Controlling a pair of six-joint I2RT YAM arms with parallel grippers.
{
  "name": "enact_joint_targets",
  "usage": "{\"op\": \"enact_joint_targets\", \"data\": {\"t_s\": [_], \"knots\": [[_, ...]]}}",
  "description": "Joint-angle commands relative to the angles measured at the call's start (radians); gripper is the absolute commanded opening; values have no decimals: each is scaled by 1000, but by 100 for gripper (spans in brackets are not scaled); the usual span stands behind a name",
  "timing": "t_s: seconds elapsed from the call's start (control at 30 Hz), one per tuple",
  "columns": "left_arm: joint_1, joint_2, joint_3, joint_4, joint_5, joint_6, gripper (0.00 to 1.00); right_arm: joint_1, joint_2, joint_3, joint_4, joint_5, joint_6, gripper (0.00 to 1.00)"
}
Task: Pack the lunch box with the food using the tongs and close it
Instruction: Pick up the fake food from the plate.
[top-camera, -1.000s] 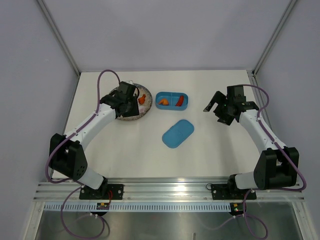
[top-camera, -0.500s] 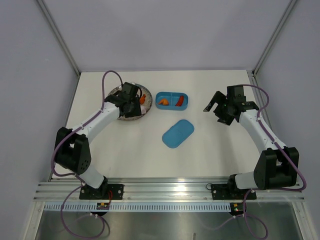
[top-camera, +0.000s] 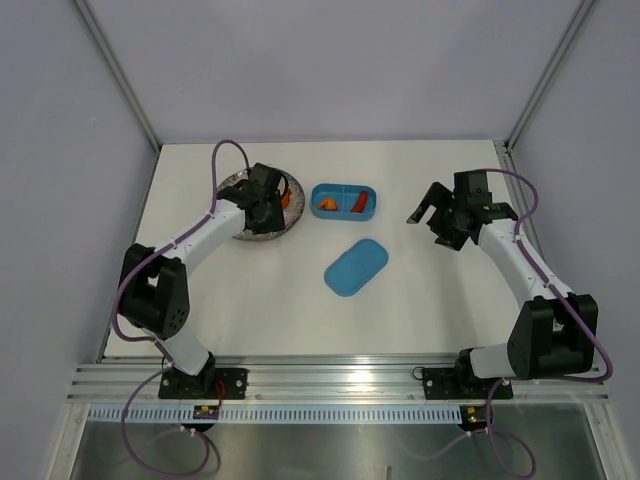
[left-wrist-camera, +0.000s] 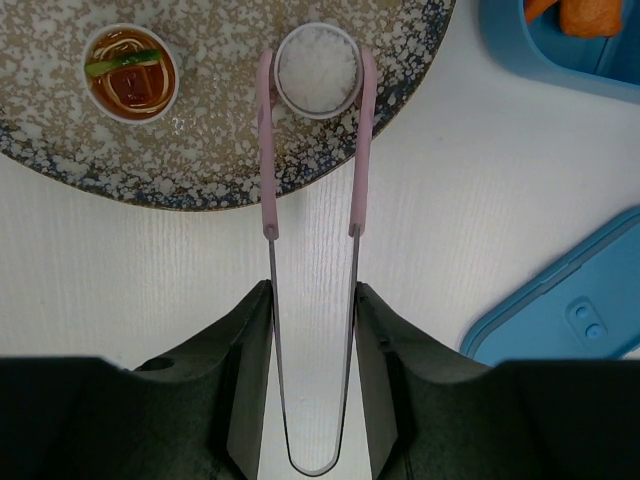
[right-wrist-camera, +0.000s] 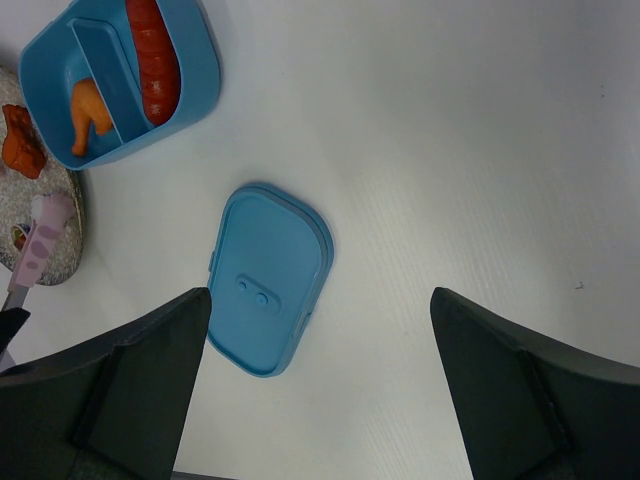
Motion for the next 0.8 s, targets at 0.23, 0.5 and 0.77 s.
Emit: {"op": "enact_joint_targets", "data": {"t_s": [0.23, 0.5, 0.77], "knots": [[1, 33, 81, 43, -48, 7, 38, 2, -13, 12, 2, -1, -7, 99], [2, 25, 86, 28, -56, 19, 13, 2, -14, 12, 2, -2, -5, 99], [2, -18, 67, 10, -53, 39, 0, 2, -10, 9, 7, -7, -5, 99]]}}
